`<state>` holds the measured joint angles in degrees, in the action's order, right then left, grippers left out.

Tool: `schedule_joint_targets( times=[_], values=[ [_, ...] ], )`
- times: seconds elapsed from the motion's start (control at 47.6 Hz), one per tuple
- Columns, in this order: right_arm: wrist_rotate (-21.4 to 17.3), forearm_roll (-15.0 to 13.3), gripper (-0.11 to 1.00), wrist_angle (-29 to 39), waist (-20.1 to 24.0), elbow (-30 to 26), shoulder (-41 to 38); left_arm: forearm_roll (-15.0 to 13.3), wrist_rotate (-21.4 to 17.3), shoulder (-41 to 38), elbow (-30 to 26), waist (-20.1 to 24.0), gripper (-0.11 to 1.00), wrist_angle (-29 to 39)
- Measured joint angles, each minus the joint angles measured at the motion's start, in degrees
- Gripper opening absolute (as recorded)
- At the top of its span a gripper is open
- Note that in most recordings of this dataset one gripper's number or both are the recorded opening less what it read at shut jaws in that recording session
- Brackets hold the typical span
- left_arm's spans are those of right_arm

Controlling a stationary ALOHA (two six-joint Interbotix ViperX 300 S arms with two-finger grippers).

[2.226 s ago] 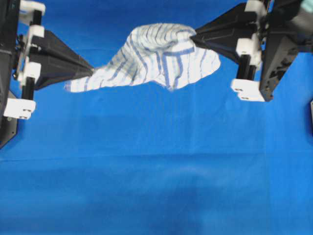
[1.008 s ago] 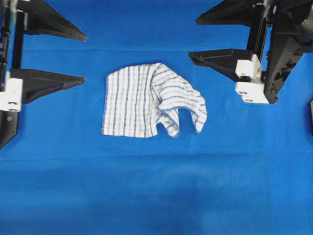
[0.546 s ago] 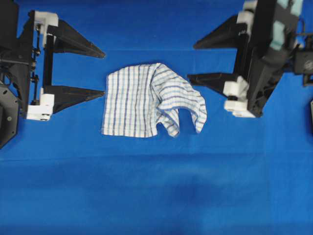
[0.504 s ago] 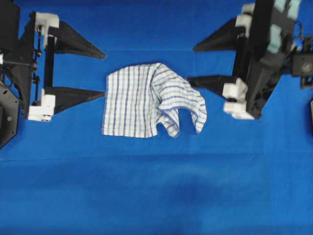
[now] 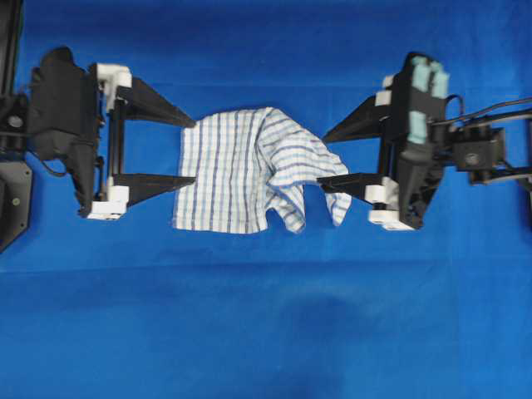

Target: Lift the towel with both arms.

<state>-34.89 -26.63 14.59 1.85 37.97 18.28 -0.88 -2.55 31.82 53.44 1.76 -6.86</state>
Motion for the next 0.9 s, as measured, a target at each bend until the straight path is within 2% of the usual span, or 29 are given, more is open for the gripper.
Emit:
schedule_joint_targets(
  times=[0.441,0.609,0.903],
  values=[
    [-0.79,0.00,0.66,-10.11,-1.05,4.13,-9.67,-0.35,0.62,-9.23,8.44,0.00,0.91,-14.06],
    [-0.79,0.00,0.66,-13.18,-1.05,4.31,-14.15,-0.53,0.70,-13.62,9.32,0.00,0.90,-17.31],
    [-0.79,0.00,0.66,-18.37,-1.23,4.31,-20.13,-0.44,0.70,-20.30,9.14,0.00,0.90,-19.25]
  ],
)
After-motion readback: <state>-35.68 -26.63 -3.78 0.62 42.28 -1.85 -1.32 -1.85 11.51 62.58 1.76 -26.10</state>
